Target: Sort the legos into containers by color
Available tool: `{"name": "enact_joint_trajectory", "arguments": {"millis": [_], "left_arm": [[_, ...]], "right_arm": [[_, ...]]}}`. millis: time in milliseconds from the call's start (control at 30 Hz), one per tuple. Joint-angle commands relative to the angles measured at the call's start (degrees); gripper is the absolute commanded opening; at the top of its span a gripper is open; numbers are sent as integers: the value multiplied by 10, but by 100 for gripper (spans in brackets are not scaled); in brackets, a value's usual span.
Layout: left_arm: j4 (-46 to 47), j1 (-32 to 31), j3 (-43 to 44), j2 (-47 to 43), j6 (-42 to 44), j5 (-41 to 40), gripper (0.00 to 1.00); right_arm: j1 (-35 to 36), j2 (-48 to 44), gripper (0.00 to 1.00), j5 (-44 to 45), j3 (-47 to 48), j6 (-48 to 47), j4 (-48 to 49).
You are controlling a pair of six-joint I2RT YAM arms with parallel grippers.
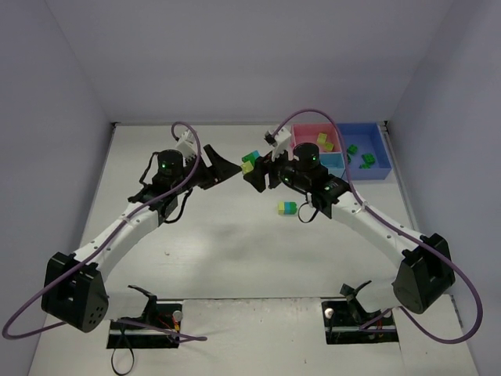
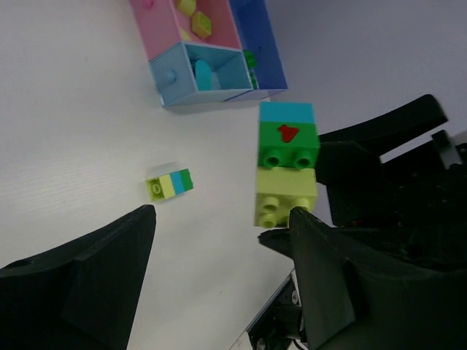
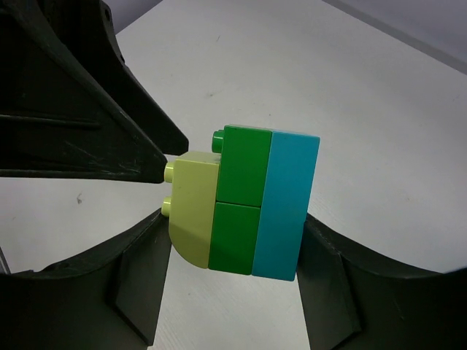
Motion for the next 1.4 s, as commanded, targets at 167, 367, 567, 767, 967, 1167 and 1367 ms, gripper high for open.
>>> {"name": "enact_joint_trajectory", "arguments": {"millis": [167, 367, 567, 767, 967, 1167, 1367], "left_arm": [[131, -27, 36, -6, -29, -19, 63], [123, -47, 38, 13, -24, -30, 58], [136, -58, 47, 32, -28, -35, 55], [136, -60, 52, 38, -24, -47, 40], [147, -61, 50, 42, -26, -42, 20], [136, -56, 39, 26, 14, -24, 4], [79, -18, 34, -10, 174, 82, 3]], "right_arm": [[6, -24, 4, -19, 9, -9, 30], [7, -24, 5, -17, 11, -5, 36], [10, -22, 6, -16, 12, -4, 36], [15, -21, 8, -13, 8, -3, 38], [19, -20, 13, -9, 4, -4, 38], [19, -27, 64, -21, 13, -32, 5], [2, -31, 79, -72, 43, -93, -85]]}}
